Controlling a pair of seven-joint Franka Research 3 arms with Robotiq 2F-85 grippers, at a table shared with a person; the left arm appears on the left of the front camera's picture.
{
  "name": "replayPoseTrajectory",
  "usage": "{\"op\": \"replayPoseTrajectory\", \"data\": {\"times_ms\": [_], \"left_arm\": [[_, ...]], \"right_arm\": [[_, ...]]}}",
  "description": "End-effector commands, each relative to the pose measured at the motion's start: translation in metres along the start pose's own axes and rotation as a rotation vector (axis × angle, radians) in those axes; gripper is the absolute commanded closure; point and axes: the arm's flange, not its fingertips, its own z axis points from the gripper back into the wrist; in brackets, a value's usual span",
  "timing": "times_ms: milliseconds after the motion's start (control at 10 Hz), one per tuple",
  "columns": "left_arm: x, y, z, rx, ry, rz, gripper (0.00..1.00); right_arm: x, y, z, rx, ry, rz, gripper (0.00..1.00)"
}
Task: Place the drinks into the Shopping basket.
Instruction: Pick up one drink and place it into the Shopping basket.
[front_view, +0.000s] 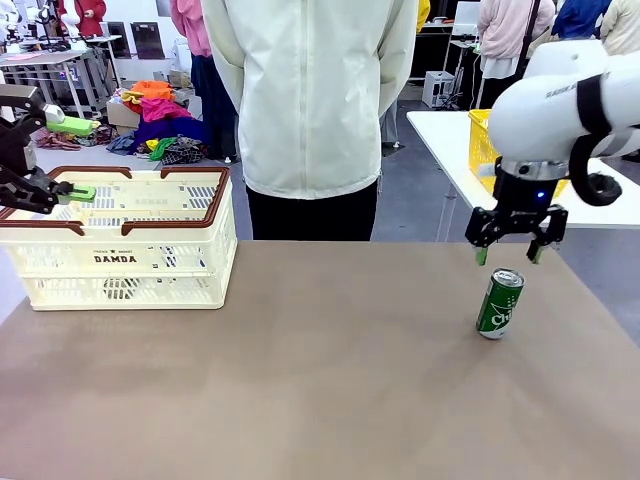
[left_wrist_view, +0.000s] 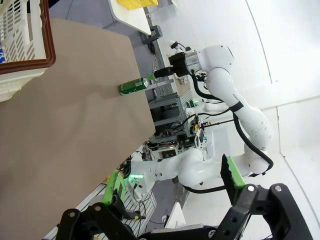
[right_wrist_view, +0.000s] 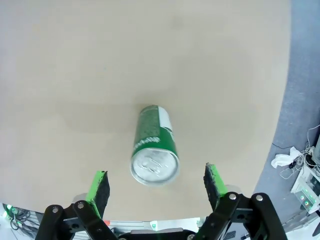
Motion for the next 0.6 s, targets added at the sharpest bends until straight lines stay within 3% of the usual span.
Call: {"op": "replayPoseTrajectory", "data": {"times_ms": [0,500], "left_arm": [[-0.001,-0.003,0.000,-0.021,-0.008,0.010,0.00],[-0.001,-0.003,0.000,-0.021,-0.008,0.010,0.00]], "right_arm": [[-0.006,-0.009,0.007,0.016,-0.002,-0.003,0.00],[0.003,0.000,-0.022,0.040,0.062,0.039,0.00]]}}
